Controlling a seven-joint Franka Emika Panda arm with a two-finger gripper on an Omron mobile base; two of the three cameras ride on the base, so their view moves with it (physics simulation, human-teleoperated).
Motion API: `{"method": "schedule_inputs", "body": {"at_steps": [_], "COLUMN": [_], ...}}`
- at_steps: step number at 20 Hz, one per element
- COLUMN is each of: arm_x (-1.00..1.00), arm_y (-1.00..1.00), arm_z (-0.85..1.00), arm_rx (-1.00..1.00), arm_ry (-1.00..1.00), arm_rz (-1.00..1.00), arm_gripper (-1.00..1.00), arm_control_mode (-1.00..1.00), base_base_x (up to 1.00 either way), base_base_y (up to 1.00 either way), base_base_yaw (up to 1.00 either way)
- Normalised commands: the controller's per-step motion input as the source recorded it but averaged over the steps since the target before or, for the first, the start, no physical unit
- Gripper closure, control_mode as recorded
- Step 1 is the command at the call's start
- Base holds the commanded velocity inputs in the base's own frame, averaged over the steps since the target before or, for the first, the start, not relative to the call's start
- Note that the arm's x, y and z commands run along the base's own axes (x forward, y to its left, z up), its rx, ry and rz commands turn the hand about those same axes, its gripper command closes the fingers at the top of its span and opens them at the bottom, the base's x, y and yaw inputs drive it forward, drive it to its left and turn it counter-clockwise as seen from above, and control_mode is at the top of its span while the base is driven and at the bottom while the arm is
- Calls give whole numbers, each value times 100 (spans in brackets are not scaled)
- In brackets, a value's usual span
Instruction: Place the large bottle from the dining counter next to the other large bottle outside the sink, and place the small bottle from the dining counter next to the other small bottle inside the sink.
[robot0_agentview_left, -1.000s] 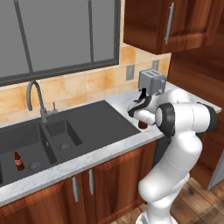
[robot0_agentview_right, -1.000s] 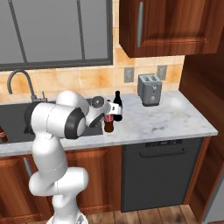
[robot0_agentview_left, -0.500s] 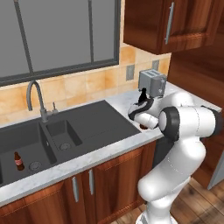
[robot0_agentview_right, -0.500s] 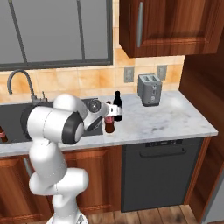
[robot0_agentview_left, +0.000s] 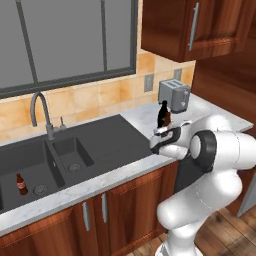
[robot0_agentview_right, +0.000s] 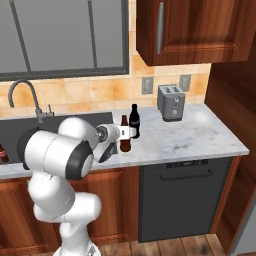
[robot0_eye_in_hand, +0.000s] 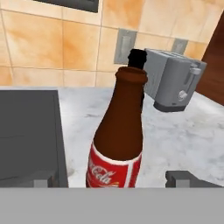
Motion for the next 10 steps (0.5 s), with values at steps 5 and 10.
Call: {"method": "schedule_inputs", "body": {"at_steps": [5, 10], "arm_x": [-30, -17], "arm_y": [0, 0], "arm_z": [43, 93], "arm_rx": [-2, 0], "arm_ry": [-18, -14], "arm_rz": [0, 0], "arm_gripper": [-100, -100], "arm_control_mode": [-100, -100], "base_base_x": [0, 0], "base_base_y": [0, 0], "base_base_yaw": [0, 0]}}
